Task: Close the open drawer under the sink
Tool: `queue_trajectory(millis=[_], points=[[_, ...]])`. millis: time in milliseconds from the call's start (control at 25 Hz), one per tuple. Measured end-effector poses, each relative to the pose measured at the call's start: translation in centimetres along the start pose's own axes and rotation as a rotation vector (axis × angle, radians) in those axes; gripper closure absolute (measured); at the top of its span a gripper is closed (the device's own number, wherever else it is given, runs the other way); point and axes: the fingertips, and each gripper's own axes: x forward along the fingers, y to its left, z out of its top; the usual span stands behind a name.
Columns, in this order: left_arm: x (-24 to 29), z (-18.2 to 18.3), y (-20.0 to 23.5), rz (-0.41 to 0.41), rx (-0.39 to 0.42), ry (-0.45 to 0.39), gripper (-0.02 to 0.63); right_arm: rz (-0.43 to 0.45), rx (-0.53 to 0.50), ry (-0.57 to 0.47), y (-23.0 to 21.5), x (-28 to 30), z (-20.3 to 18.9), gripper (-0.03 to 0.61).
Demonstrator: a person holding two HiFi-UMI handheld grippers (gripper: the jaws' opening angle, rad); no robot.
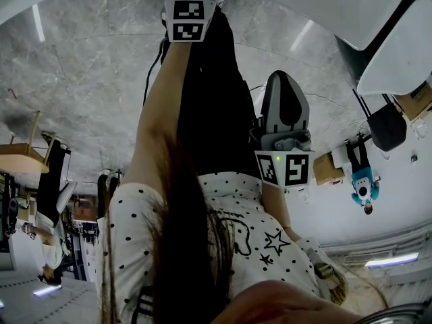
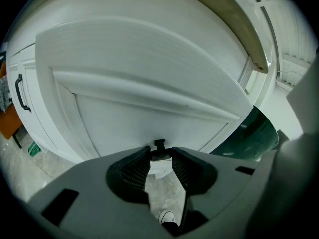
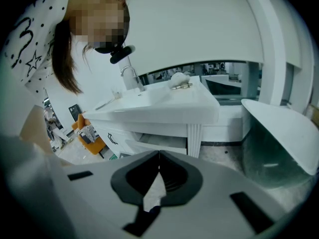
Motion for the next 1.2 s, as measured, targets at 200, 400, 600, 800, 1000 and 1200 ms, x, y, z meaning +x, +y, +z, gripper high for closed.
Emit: queue_trajectory(millis=[200, 400, 600, 800, 1000, 1200], points=[[0.6, 0.9, 0.3, 0.003, -0.002, -0.017, 0.473, -0.002, 0.001, 0.006, -0.2, 0.0, -0.2, 0.566], [1.3, 2.0, 0.5, 0.004, 0.001, -0.026, 0.472, 0.000, 0.002, 0.005, -0.4, 0.2, 0.3, 0.566], [1.8, 2.5, 0.8, -0.003, 0.007, -0.033, 0.474, -0.001, 0.001, 0.009, -0.5, 0.4, 0.1, 0.566], [2.8, 3.2, 0.7, -0.009, 0.010, -0.029, 0.472, 0.001, 0.003, 0.012, -0.9, 0.6, 0.3, 0.566], [2.9, 4.2, 1.0, -0.004, 0.012, -0.042, 0.472, 0.000, 0.005, 0.014, -0.9, 0.7, 0.3, 0.566], [3.1, 4.1, 1.3, 0.001, 0.010, -0.040, 0.472, 0.005, 0.005, 0.018, -0.8, 0.9, -0.1, 0.566]])
